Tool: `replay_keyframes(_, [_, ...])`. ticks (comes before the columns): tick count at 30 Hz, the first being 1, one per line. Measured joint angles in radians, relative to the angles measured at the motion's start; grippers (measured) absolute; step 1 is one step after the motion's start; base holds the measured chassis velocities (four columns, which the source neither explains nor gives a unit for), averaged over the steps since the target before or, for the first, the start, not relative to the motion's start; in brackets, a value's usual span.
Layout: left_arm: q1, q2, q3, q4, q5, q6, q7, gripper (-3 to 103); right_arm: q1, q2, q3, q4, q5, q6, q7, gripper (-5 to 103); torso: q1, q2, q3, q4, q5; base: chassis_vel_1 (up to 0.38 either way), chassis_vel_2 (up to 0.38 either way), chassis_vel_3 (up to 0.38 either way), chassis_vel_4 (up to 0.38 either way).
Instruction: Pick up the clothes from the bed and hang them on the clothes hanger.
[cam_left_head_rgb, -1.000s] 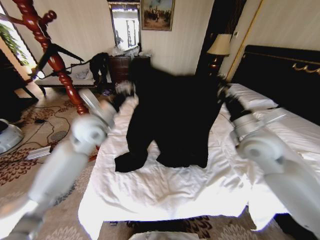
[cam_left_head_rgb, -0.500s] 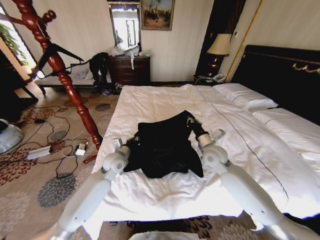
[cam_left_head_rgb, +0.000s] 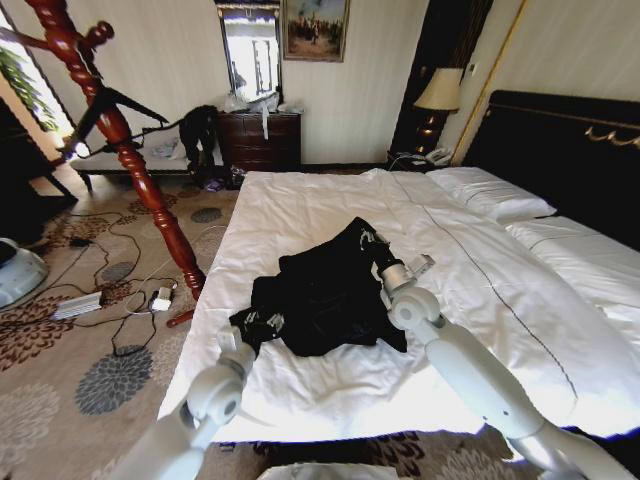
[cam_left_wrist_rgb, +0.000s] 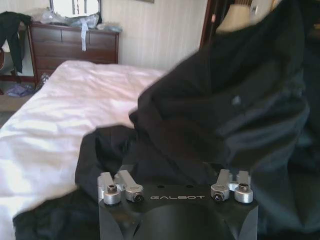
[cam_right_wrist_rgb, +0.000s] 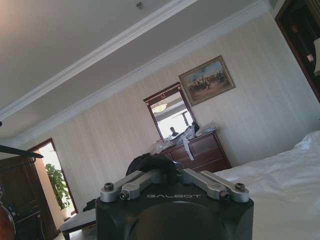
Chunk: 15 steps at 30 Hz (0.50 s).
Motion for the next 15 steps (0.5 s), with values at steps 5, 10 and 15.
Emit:
replay_keyframes(5, [0.013, -0.057, 0.021, 0.068, 0.092, -0.036, -0.005, 96, -0.001, 0.001, 0.002, -0.002, -0.004, 0.0, 0.0, 0, 0.0, 0.0, 0.0, -0.0001, 0.0, 0.0, 0.0, 0.0, 0.0])
replay_keyframes(10, [0.011, -0.099, 0.035, 0.125, 0.211, -0.088, 0.031, 100, 0.013, 0.008, -0.005, -0.011, -0.007, 0.001, 0.0, 0, 0.0, 0.0, 0.0, 0.0002, 0.0001, 0.0, 0.0, 0.0, 0.0])
replay_keyframes(15, [-0.016, -0.133, 0.05, 0.155, 0.246, -0.117, 0.058, 100, 0.023, 0.013, -0.014, -0.016, -0.009, 0.001, -0.001, 0, 0.0, 0.0, 0.0, 0.0001, 0.0, 0.0, 0.0, 0.0, 0.0])
